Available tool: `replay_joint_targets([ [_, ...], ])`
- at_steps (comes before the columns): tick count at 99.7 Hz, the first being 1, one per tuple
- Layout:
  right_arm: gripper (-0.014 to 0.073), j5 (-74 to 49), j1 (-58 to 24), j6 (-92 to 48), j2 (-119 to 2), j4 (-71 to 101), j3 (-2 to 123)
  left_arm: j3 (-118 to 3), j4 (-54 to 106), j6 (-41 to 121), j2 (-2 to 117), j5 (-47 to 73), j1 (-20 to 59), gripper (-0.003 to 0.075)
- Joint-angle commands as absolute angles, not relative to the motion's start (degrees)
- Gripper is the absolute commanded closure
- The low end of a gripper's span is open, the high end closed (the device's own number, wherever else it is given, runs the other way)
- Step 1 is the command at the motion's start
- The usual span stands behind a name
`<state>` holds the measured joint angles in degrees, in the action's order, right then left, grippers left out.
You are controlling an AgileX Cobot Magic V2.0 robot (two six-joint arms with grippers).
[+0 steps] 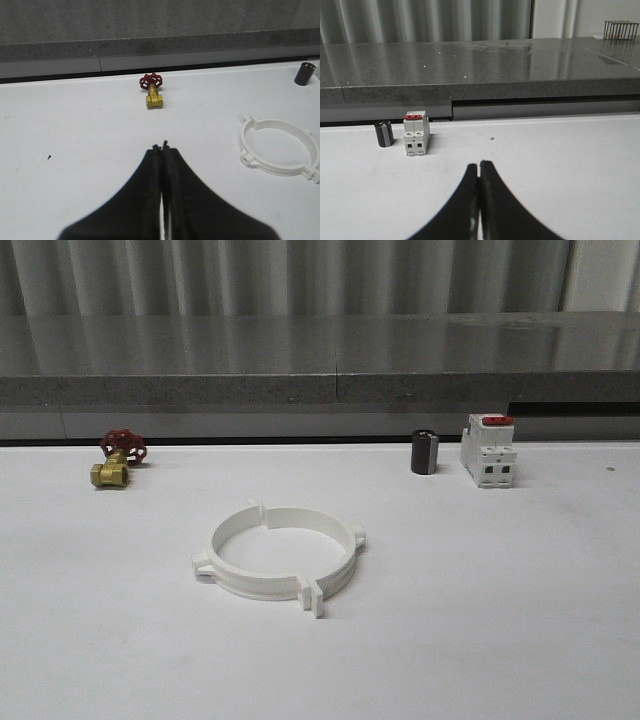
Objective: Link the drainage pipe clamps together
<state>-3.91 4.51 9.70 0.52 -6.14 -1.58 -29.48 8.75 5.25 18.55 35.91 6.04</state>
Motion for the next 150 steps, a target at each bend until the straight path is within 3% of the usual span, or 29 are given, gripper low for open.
replay_joint_targets([
  [1, 0.0661, 0.9, 4.7, 9.0, 1.8, -6.2, -0.7, -30.9, 9.7, 5.2, 19.3, 31.8, 6.0, 0.074],
  [81, 0.0661, 0.9, 4.7, 9.0, 1.8, -6.2, -0.7, -29.1, 8.6, 5.2, 17.6, 30.6, 6.0, 0.074],
  [110, 0.0661, 0.9, 4.7, 9.0, 1.8, -6.2, -0.7, -15.9, 3.7, 4.4, 10.6, 9.2, 4.9, 0.074],
  [150, 0.0661, 0.9, 4.7, 9.0, 1.8, -6.2, -0.7, 1.7, 0.8, -4.0, -2.1, 2.3, 3.5, 0.074],
])
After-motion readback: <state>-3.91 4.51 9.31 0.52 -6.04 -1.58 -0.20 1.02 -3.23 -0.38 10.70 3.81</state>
